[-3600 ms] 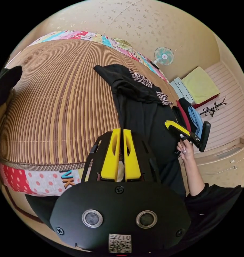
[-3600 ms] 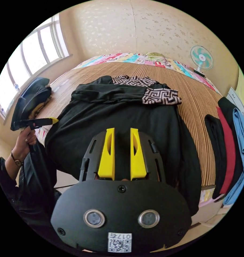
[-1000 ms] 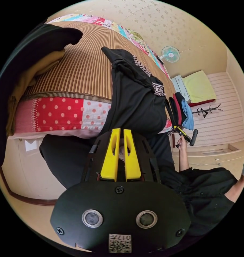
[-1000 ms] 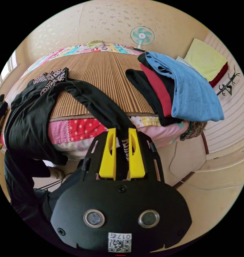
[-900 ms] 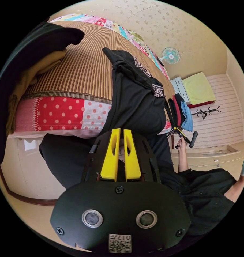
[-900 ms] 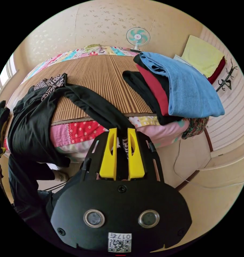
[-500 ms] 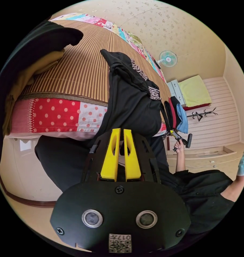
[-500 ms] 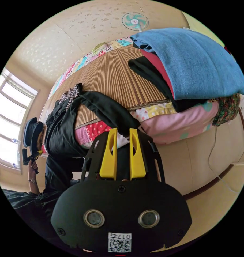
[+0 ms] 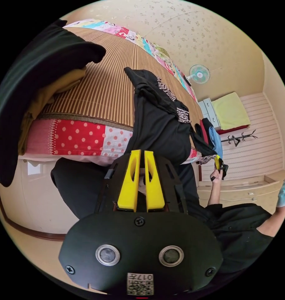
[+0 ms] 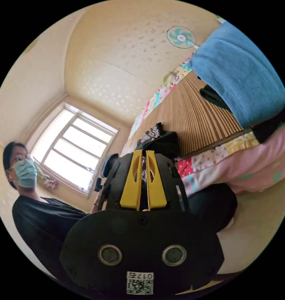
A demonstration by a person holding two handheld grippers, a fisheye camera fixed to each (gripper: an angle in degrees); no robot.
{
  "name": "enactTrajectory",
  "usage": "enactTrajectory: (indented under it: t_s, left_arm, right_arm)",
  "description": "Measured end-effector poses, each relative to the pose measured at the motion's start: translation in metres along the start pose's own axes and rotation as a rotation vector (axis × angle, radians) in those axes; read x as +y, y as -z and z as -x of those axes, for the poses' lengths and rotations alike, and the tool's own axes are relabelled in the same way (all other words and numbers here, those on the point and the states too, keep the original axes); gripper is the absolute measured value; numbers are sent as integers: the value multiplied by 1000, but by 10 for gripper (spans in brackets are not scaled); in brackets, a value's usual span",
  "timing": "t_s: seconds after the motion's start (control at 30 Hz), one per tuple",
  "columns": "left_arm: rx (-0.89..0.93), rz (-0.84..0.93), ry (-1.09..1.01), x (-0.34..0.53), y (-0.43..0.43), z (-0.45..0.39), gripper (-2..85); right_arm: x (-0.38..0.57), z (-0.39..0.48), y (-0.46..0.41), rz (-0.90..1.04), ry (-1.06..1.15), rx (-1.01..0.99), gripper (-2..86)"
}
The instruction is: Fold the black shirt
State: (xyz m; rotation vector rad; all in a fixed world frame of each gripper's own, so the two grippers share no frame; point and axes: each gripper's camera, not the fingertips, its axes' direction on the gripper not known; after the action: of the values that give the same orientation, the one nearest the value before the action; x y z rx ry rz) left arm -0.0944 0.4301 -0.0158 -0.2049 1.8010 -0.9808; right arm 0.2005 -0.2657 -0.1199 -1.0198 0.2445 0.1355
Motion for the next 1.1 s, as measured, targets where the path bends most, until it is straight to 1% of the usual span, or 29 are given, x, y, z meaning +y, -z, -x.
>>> enactTrajectory:
  t_s: [0.03, 0.07, 0.13, 0.23, 0.3, 0.37, 0.47, 0.53, 0.6, 0.63, 0.67, 0.73, 0.83, 1.0, 1.1]
  left_arm:
    - [17, -4, 3, 0, 1, 1, 27]
    - [26, -6, 4, -1, 1, 2, 27]
    - [45, -10, 4, -2, 1, 2, 27]
    - [42, -1, -3, -3, -3, -1, 26]
    - [42, 5, -5, -3, -5, -2, 25]
    - [43, 12, -1, -3, -7, -1, 25]
    - [49, 15, 8, -4, -10, 2, 26]
    - [50, 22, 13, -6, -12, 2, 27]
    - [49, 30, 9, -8, -14, -1, 27]
    - [46, 37, 1, -10, -16, -3, 26]
    - [45, 41, -3, -11, -17, -4, 26]
    - [43, 55, -15, -17, -22, -8, 25]
    - [58, 60, -29, -24, -28, -13, 25]
    - [80, 73, -45, -34, -40, -19, 25]
    - [89, 87, -56, -38, -45, -22, 24]
  right_arm:
    - [-3, -8, 25, -63, -11, -89, 20]
    - [-4, -13, 35, -77, -17, -109, 20]
    - [-7, -44, 67, -26, -95, -112, 19]
    - [10, -92, 94, 93, -130, -79, 18]
    - [32, -131, 110, 130, -221, -65, 17]
    - [56, -166, 128, 114, -306, -82, 14]
    - [102, -210, 171, -75, -428, -125, 11]
    - [140, -224, 207, -339, -482, -142, 14]
    - [161, -229, 220, -460, -492, -208, 21]
    - [169, -231, 223, -481, -501, -244, 35]
    - [172, -233, 223, -475, -516, -252, 42]
    - [177, -240, 217, -374, -615, -235, 126]
    - [182, -243, 209, -290, -672, -224, 170]
    - [171, -250, 194, -380, -625, -336, 163]
    - [150, -257, 172, -345, -618, -316, 140]
